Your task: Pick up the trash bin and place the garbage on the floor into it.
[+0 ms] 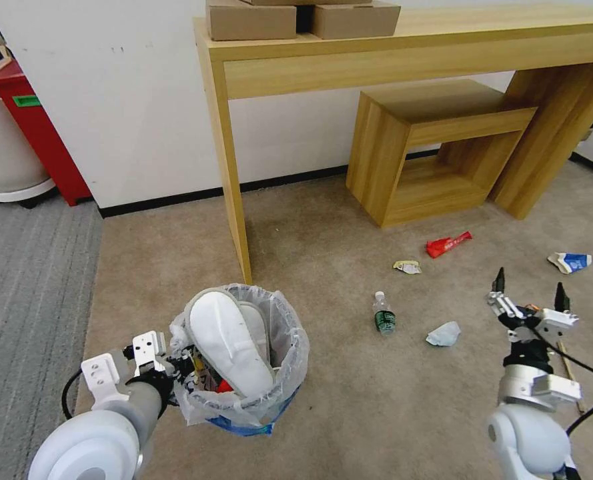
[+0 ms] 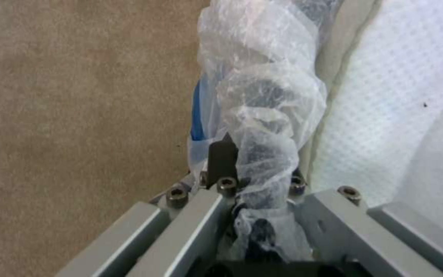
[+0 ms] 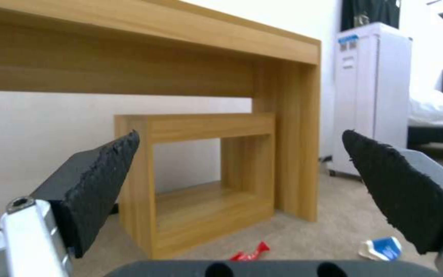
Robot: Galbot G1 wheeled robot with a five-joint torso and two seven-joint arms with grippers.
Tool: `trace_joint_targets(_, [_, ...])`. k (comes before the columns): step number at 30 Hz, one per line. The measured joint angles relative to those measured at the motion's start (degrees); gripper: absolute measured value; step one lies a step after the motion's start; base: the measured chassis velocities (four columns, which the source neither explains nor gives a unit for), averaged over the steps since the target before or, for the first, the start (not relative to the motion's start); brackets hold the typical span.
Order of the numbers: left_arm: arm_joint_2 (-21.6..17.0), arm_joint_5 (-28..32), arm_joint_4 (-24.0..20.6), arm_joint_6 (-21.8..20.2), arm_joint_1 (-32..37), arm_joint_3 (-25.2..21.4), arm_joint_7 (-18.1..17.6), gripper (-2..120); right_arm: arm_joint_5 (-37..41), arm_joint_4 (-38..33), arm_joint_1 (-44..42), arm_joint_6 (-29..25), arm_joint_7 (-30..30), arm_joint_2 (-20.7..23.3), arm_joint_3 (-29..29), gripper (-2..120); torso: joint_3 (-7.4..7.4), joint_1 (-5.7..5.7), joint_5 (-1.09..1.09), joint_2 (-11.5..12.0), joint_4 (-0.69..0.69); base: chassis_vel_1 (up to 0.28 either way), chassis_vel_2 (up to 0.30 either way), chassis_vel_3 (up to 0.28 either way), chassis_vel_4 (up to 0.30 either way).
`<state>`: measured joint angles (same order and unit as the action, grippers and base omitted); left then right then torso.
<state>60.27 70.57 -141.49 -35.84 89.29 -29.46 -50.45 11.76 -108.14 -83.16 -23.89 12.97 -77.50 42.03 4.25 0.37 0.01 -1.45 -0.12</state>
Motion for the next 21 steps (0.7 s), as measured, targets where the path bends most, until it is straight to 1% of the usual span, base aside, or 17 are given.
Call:
trace_joint_targets(7, [0.85,-0.59,-0.02,-0.08,0.41,0.15,0.18,0,-2.67,0.59,-0.4,-3.19,-0.7,-0.7,-0.88,100,0.0,0.0,-0.01,0.0,0.0,0.0,0.0,0.0,0.0])
trace_joint_targets(21, [1.65,-3.1,0.73,-0.32,1.01,1.98,0.23,0,-2.4,2.71,0.26,-4.98,-2.09,-0.32,-1.84,100,0.0,0.0,0.0,0.0,0.0,0.0,0.0,0.0,0.0])
